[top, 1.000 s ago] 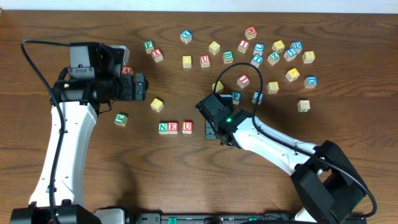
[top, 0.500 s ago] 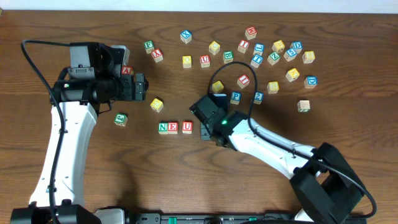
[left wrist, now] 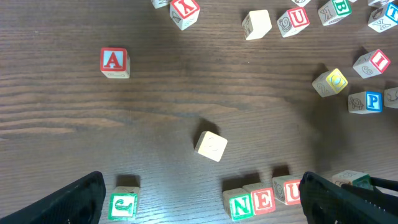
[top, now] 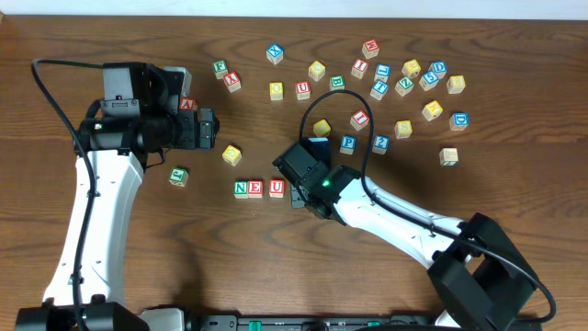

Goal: Spell out NEURIPS
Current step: 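Lower the green R block to the right of the red U block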

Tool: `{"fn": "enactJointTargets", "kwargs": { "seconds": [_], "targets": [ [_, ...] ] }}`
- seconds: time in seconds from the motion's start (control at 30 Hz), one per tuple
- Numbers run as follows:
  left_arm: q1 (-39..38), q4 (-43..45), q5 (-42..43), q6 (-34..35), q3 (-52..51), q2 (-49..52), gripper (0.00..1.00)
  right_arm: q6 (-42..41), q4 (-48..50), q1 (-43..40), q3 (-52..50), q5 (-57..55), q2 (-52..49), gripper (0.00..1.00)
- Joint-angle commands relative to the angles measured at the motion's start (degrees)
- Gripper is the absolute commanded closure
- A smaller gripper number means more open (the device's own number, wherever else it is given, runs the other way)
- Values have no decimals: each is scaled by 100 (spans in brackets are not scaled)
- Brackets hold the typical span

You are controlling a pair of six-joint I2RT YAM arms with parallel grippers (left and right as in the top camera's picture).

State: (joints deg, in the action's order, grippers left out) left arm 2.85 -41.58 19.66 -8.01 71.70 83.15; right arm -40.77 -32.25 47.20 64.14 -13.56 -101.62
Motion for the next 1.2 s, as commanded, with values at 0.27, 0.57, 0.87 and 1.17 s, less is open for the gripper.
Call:
{"fn": "enactJointTargets", "kwargs": {
  "seconds": [0.27, 0.57, 0.87, 1.17],
  "targets": [
    [13, 2, 85, -118, 129, 7, 2, 55, 37, 249, 162, -223, -111, 90],
    [13, 2, 85, -118, 129, 7, 2, 57, -341, 317, 647, -282, -590, 91],
    [13, 2, 85, -118, 129, 7, 2, 55, -330, 315, 669, -282, -608, 92],
    [13, 2, 85, -118, 129, 7, 2, -11, -334, 317, 669, -372, -673, 92]
  ]
}}
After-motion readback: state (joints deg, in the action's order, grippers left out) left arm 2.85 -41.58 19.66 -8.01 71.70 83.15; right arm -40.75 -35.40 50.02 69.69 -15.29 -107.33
